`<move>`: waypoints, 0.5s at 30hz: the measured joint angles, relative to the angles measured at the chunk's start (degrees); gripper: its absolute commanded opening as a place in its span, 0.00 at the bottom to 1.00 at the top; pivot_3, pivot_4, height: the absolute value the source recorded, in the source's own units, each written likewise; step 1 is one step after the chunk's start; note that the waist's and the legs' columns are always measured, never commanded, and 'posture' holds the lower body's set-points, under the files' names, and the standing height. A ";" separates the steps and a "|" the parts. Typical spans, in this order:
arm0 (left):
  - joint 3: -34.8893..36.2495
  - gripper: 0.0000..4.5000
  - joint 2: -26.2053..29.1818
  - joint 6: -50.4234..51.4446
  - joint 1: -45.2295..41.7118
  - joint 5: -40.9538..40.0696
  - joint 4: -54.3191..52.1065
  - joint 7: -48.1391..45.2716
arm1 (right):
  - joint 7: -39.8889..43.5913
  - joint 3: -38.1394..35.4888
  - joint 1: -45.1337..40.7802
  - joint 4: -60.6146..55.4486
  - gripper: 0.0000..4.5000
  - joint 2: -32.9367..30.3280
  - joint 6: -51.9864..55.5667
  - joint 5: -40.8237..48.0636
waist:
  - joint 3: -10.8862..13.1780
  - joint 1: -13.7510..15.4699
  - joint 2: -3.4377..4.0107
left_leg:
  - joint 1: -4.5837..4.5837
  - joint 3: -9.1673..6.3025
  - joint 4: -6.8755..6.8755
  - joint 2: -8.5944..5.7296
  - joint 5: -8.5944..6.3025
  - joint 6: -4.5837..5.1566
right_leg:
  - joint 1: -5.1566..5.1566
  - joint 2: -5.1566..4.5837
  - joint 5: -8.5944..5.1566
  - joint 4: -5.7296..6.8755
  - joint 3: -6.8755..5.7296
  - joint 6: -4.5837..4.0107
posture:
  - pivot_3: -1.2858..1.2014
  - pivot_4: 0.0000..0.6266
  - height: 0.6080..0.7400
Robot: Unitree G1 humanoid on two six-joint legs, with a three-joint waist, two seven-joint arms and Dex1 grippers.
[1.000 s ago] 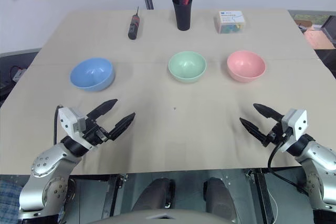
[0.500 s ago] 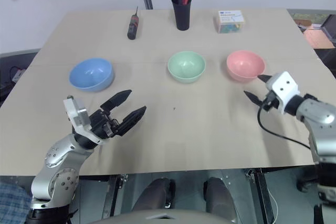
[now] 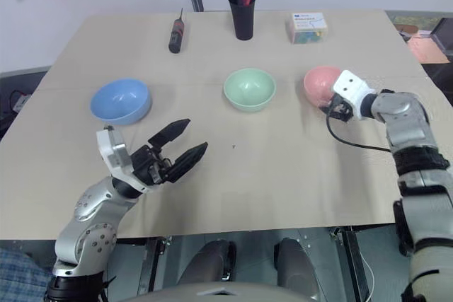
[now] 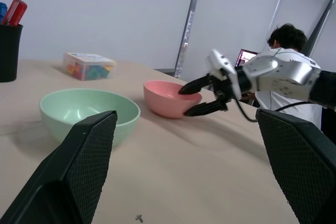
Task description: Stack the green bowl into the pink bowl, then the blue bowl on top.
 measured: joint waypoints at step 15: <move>0.11 1.00 -0.07 -1.89 2.42 0.13 -0.40 0.74 | 7.14 2.41 -4.09 4.41 0.01 1.51 -7.14 -4.03 | 0.00 -0.52 0.02 | -0.04 0.00 0.00 0.01 0.00 0.00 | -0.06 -0.01 0.01 0.03 0.03 0.00 | 0.52 0.24 1.00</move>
